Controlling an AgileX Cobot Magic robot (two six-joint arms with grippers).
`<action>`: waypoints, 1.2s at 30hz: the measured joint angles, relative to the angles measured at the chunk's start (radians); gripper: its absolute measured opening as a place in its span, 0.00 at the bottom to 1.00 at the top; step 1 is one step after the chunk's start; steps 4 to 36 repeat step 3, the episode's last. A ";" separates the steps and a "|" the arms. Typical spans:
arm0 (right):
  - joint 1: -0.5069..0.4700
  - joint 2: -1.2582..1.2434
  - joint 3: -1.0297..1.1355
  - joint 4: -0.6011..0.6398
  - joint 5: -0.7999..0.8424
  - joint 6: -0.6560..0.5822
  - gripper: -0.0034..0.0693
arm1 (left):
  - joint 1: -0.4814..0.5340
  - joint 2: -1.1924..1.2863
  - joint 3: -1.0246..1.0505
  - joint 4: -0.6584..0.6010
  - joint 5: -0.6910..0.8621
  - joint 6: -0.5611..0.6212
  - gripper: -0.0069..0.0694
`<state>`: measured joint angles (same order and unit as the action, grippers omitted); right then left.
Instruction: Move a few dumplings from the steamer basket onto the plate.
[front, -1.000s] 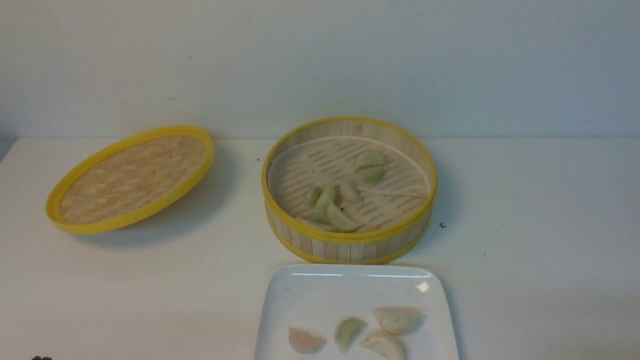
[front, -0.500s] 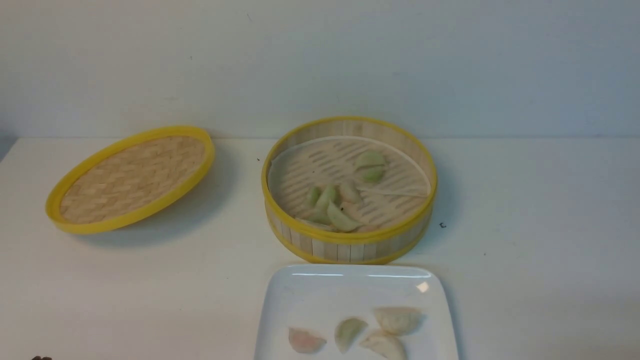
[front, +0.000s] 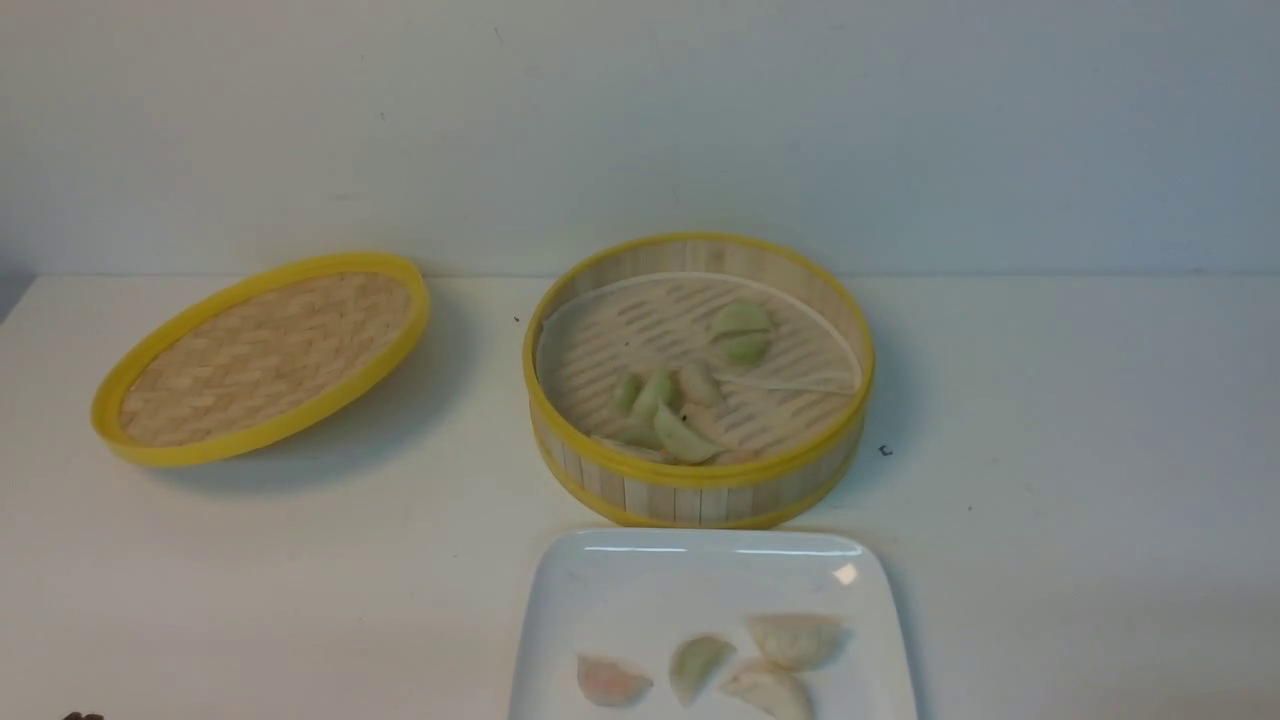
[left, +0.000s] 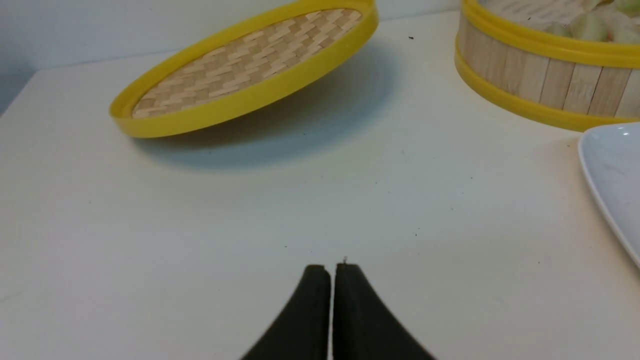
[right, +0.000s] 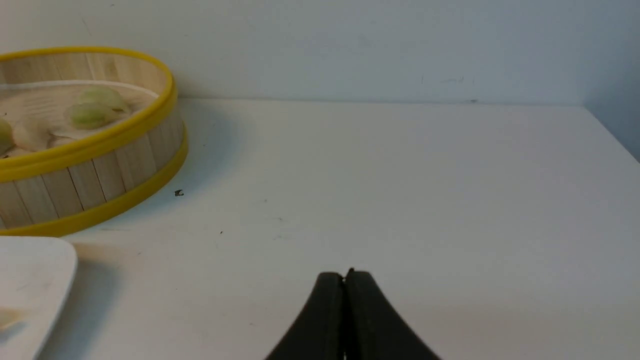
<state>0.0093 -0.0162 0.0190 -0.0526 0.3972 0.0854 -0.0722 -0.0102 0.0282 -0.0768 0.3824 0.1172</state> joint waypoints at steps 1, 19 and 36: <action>0.000 0.000 0.000 0.000 0.000 0.000 0.03 | 0.000 0.000 0.000 0.000 0.000 0.000 0.08; 0.000 0.000 0.000 0.000 0.000 0.000 0.03 | 0.000 0.000 0.000 0.000 0.000 0.000 0.08; 0.000 0.000 0.000 0.000 0.000 0.000 0.03 | 0.000 0.000 0.000 0.000 0.000 0.000 0.08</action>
